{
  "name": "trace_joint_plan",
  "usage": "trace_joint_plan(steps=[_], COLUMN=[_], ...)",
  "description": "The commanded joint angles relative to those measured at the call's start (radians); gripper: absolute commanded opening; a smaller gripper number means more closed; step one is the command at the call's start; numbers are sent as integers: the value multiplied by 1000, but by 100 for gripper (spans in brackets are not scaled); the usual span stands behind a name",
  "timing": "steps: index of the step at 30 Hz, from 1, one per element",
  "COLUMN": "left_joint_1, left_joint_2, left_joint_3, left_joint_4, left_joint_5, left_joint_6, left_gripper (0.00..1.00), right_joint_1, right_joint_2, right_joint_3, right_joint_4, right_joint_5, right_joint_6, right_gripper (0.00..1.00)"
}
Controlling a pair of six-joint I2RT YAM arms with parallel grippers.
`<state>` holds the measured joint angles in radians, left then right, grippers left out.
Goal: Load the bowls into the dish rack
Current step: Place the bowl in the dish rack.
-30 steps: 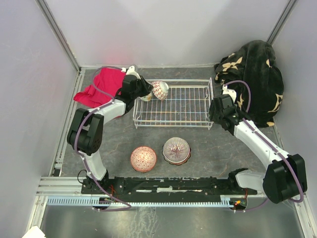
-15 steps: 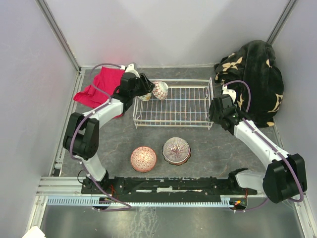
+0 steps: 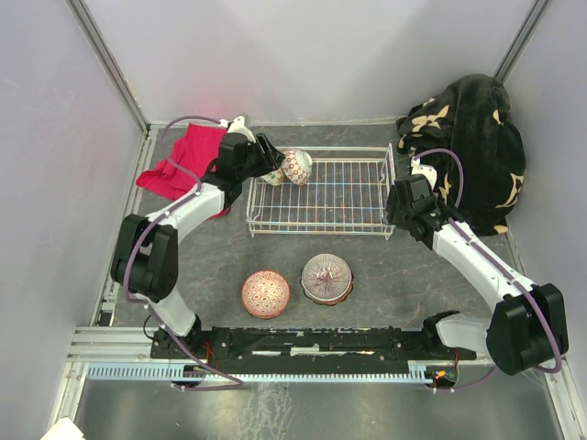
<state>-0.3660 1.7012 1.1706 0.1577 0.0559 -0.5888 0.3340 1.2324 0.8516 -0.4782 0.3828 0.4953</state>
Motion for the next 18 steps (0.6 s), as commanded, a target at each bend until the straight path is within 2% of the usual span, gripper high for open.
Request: trace_joint_plan(steps=[1, 8, 10, 18], left_joint_1=[2, 1, -1, -41], left_joint_2=[-115, -216, -257, -371], left_joint_3=[-17, -33, -39, -41], left_joint_4=[28, -21, -51, -165], left_joint_5=[1, 3, 2, -36], left_joint_6=[41, 45, 55, 59], left_gripper=[61, 64, 69, 77], right_joint_1=[5, 6, 7, 7], right_joint_2=[0, -13, -21, -68], right_joint_3=[43, 40, 38, 24], right_joint_4=[33, 33, 33, 36], right_joint_5=[-2, -11, -17, -51], right_joint_6=[-4, -3, -2, 2], right_gripper=[74, 74, 74, 75])
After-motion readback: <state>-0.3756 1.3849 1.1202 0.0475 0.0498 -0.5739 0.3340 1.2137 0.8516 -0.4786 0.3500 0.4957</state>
